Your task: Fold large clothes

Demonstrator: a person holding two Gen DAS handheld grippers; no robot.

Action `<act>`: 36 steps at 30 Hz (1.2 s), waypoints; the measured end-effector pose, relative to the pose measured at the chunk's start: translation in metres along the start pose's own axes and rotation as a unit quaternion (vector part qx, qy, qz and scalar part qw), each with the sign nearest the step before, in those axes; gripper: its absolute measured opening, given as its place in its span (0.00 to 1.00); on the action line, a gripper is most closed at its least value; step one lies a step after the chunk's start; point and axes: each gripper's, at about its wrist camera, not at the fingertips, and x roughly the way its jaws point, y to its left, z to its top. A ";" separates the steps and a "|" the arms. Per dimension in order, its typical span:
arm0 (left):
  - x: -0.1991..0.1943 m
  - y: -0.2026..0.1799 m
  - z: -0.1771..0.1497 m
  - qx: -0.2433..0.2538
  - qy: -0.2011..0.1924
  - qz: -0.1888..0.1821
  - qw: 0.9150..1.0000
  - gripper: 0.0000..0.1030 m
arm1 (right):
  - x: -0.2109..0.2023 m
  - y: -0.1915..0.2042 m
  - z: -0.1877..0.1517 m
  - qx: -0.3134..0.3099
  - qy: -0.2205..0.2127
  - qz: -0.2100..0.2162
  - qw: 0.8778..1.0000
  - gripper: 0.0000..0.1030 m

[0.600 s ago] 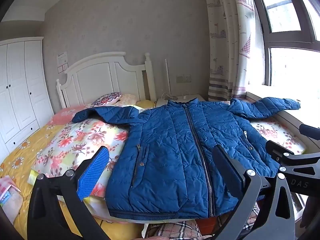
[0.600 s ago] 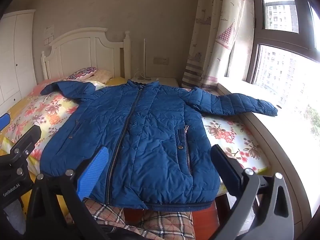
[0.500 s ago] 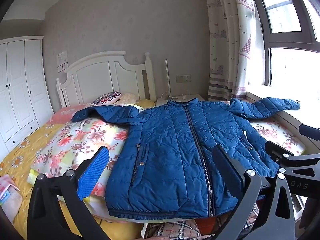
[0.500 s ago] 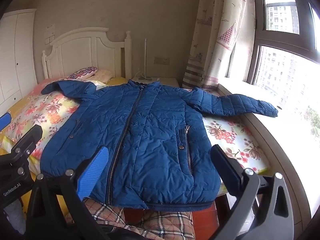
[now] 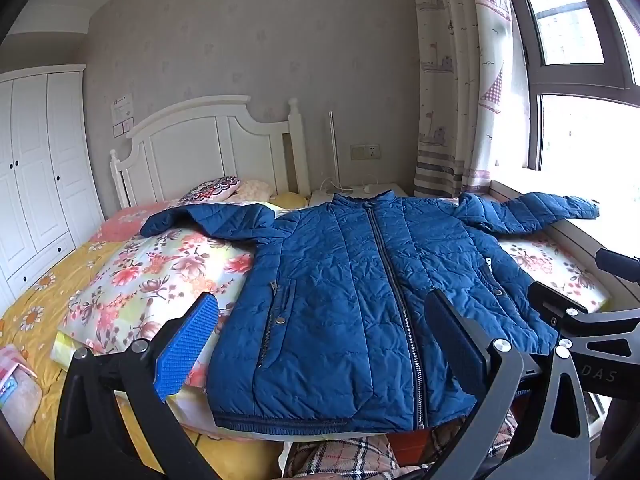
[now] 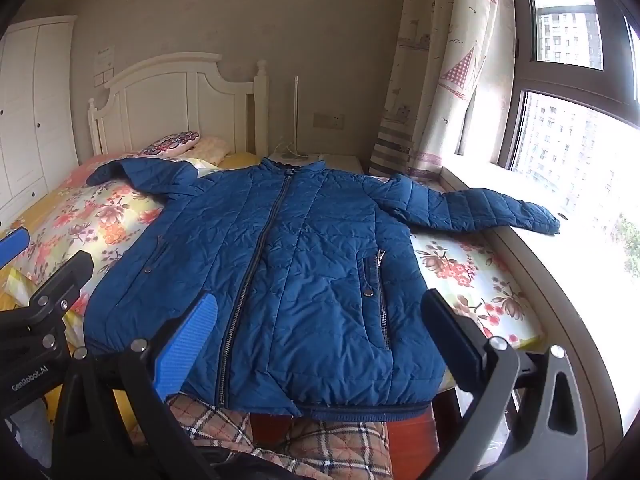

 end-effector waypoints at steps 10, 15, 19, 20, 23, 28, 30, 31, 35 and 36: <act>0.001 0.001 0.001 -0.001 0.001 0.000 1.000 0.96 | 0.000 0.002 -0.002 -0.002 0.001 0.006 1.000 0.98; 0.001 0.001 0.001 -0.001 0.002 -0.001 1.000 0.96 | 0.000 0.002 -0.001 -0.002 0.002 0.007 1.000 0.98; 0.001 0.001 0.002 -0.001 0.003 -0.001 1.000 0.96 | 0.000 0.002 -0.002 -0.002 0.001 0.008 1.000 0.98; 0.001 0.001 0.002 -0.002 0.003 -0.001 1.000 0.96 | 0.000 0.002 -0.002 -0.002 0.002 0.008 1.000 0.98; 0.001 0.001 0.001 -0.002 0.002 -0.001 1.000 0.96 | 0.000 0.002 -0.002 -0.002 0.001 0.009 1.000 0.98; 0.001 0.001 0.001 -0.001 0.003 -0.001 1.000 0.96 | 0.000 0.002 -0.002 -0.001 0.002 0.009 1.000 0.98; 0.001 0.001 0.002 -0.002 0.003 -0.001 1.000 0.96 | 0.000 0.002 -0.002 -0.002 0.002 0.009 1.000 0.98; 0.001 0.002 0.001 -0.002 0.003 -0.001 1.000 0.96 | 0.000 0.002 -0.002 -0.002 0.002 0.009 1.000 0.98; 0.001 0.002 0.001 -0.002 0.003 -0.001 1.000 0.96 | 0.000 0.002 -0.002 -0.001 0.002 0.009 1.000 0.98; 0.001 0.002 0.002 -0.002 0.003 -0.001 1.000 0.96 | 0.000 0.003 -0.002 -0.001 0.002 0.010 1.000 0.98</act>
